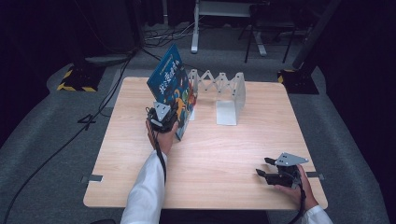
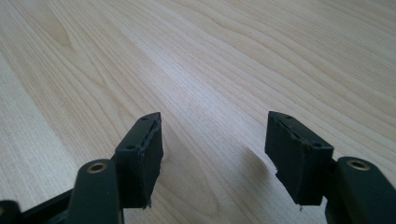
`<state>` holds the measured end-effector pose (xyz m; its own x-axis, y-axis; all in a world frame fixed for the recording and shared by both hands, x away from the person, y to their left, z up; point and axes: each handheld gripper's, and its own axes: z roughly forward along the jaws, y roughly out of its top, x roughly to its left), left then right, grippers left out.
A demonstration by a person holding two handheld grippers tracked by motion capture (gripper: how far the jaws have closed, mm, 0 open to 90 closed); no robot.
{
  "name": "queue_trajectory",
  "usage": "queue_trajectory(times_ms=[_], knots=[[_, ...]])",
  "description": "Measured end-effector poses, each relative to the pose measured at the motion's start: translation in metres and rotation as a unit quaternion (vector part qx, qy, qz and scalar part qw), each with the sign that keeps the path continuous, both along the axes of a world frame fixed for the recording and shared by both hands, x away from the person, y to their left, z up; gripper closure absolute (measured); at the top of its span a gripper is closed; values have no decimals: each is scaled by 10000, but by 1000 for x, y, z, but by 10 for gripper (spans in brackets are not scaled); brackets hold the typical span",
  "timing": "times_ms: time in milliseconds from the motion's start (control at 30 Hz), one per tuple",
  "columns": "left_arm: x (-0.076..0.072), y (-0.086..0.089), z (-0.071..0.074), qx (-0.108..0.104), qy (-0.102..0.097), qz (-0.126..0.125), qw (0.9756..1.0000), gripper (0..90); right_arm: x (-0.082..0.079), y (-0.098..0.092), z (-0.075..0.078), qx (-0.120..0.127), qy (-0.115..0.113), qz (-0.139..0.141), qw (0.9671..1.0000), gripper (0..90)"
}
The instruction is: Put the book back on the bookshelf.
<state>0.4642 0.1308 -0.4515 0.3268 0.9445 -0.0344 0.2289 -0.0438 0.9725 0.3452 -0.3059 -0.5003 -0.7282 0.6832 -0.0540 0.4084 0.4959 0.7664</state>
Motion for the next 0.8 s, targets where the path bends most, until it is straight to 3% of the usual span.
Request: queue_trajectory(times_ms=[367,633,800], knots=[[-9,-4,-5,227,36,-189,9996,671,0,0,0,3,21,5,10000,378],[-18,-8,-3,615,2,-289,9977,616,0,0,0,9,20,5,10000,378],[-18,-6,-1,657,49,-380,9971,551,0,-1,0,27,47,11,10000,377]])
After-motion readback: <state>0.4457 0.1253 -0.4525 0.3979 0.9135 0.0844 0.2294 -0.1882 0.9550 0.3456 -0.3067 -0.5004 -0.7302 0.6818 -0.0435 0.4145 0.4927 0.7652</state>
